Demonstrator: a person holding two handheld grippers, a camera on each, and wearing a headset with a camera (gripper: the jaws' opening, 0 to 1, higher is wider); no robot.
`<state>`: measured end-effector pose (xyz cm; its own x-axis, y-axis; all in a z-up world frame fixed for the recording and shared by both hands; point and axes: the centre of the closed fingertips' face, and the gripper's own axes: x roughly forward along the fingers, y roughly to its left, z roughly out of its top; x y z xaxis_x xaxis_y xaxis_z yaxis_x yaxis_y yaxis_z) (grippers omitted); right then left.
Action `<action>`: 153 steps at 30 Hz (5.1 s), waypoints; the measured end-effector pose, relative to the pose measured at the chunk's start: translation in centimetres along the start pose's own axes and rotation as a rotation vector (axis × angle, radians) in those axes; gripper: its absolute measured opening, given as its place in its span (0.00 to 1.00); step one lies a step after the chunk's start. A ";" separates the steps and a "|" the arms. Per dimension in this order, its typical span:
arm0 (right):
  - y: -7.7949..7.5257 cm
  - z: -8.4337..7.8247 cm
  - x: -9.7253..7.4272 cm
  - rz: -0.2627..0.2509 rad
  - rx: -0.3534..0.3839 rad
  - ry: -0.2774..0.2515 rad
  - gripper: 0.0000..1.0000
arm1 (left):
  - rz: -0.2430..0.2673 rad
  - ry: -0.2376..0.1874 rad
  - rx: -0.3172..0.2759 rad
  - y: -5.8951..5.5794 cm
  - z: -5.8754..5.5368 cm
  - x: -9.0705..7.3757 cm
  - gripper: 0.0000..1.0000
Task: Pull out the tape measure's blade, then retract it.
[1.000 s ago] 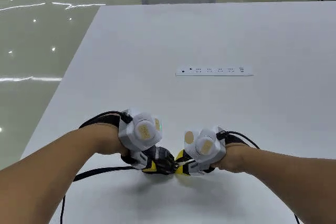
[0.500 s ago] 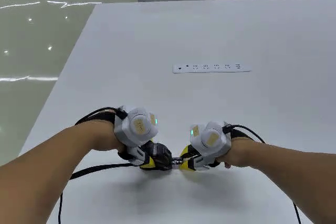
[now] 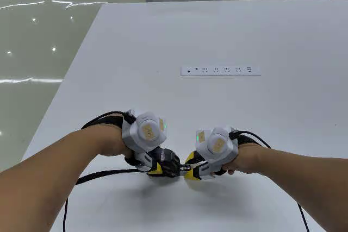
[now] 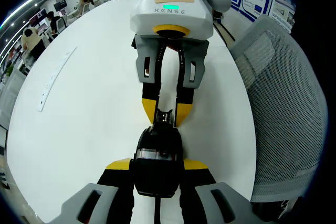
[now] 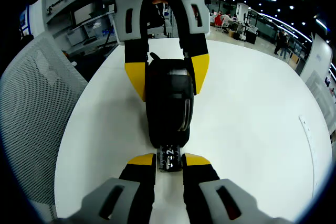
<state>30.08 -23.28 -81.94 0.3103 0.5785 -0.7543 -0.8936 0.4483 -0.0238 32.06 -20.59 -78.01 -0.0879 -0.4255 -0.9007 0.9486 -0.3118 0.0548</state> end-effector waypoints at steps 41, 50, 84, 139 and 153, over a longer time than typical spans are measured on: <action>-0.2 -1.5 -1.5 0.017 0.063 -0.006 0.13 | 0.021 0.013 0.000 -0.1 -0.1 -0.1 0.30; -0.3 -2.1 -1.9 0.015 0.060 0.006 0.13 | 0.023 0.018 0.000 -0.1 -0.1 -0.1 0.30; -0.5 -4.0 -3.5 0.008 0.073 0.031 0.13 | 0.033 0.018 -0.011 -0.2 0.0 0.1 0.30; -0.7 -6.7 -5.9 -0.004 0.085 0.048 0.13 | 0.030 0.017 -0.028 -0.2 0.1 0.1 0.30; -0.9 -7.5 -6.6 -0.009 0.092 0.051 0.13 | 0.033 0.016 -0.032 -0.3 0.2 0.2 0.30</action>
<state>26.44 -32.60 -81.82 0.2994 0.5400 -0.7866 -0.8567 0.5151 0.0275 31.73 -20.71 -78.09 -0.0515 -0.4217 -0.9053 0.9603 -0.2698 0.0710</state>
